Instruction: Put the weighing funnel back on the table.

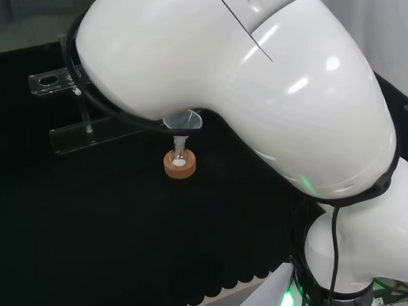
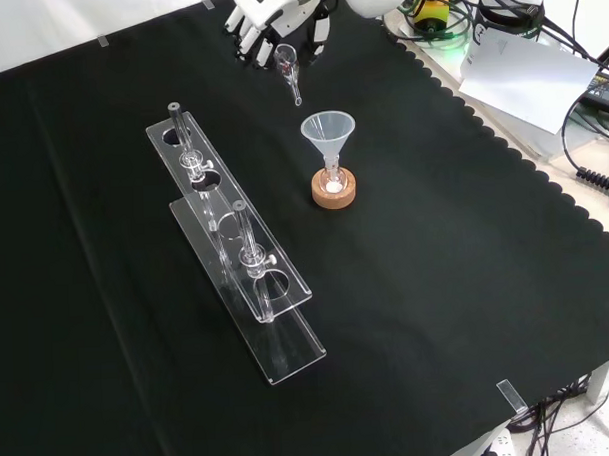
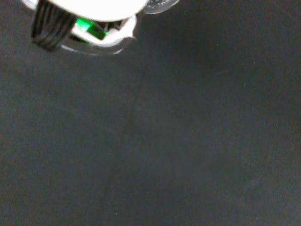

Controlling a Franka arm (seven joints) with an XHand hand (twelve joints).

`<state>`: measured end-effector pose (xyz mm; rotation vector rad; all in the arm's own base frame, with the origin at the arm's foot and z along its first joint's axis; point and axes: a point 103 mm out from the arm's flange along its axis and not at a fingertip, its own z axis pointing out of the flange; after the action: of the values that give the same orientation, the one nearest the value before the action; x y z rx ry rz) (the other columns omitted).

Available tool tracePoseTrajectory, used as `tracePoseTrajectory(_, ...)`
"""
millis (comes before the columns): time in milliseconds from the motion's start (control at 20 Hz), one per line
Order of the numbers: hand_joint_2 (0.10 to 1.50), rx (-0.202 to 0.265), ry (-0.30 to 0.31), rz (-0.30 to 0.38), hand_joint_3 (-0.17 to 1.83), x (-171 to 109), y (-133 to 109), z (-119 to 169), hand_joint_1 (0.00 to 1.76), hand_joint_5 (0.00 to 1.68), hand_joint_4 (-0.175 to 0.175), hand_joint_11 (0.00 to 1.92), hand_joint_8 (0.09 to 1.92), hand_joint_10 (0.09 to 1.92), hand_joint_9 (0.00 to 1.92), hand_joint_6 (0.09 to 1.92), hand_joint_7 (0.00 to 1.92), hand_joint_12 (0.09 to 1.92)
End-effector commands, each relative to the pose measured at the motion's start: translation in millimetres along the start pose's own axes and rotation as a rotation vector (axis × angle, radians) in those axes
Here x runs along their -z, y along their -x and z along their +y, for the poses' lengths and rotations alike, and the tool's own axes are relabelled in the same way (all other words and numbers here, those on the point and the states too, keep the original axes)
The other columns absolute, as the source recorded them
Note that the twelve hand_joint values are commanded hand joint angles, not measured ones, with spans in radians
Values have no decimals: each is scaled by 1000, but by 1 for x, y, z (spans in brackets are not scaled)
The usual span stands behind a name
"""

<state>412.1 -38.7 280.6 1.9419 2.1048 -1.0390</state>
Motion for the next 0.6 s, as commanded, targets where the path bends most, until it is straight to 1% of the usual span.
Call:
tracePoseTrajectory(50, 619, -2, 45, 61, 839, -5, 0, 6, 1092, 1152, 175, 555, 600, 475, 875, 974, 579, 1263)
tracePoseTrajectory(250, 619, -6, 50, 112, 839, -10, 6, 12, 1092, 1152, 175, 557, 602, 476, 878, 975, 585, 1262)
tracePoseTrajectory(600, 619, -7, 48, 138, 839, -24, 14, 32, 1092, 1151, 175, 562, 607, 476, 882, 976, 600, 1260)
